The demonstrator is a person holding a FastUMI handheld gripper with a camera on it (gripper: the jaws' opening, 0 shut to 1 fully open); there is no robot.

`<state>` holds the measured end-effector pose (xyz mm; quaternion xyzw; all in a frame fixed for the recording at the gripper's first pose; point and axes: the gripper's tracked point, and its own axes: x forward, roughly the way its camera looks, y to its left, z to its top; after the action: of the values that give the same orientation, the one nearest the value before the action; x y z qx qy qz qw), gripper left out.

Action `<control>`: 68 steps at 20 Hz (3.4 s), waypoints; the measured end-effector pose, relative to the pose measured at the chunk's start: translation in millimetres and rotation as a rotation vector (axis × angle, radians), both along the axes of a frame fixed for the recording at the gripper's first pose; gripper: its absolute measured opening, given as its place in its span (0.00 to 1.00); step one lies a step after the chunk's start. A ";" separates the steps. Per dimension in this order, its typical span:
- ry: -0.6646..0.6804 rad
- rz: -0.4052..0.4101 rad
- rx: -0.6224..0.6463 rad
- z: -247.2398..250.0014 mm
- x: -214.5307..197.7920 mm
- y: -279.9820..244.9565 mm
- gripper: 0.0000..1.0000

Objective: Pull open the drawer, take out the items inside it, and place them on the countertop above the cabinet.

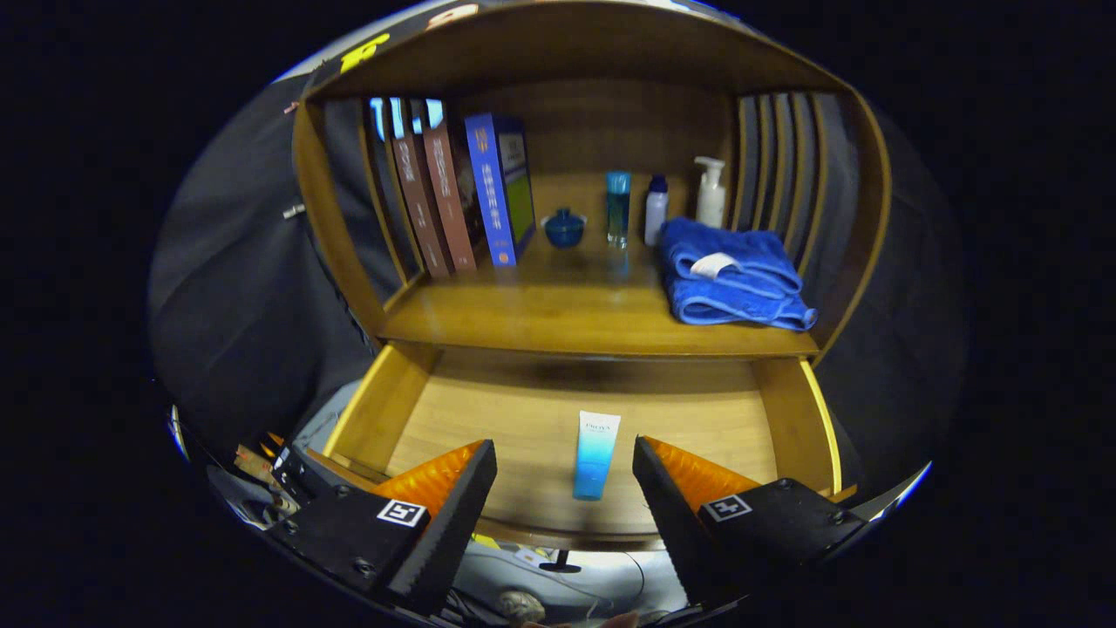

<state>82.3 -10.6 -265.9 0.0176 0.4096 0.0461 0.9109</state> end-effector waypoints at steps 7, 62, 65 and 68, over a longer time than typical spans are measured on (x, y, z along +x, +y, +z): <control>0.363 -0.051 -0.041 -109.0 18.5 -10.6 0.99; 0.468 -0.093 -0.054 -47.3 195.0 -8.6 0.66; 0.432 -0.093 -0.082 -41.4 189.3 -9.1 0.83; 0.387 -0.079 -0.060 -31.6 180.6 1.4 1.00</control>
<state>262.9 -9.2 -297.5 0.0151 0.5774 -0.0060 0.8163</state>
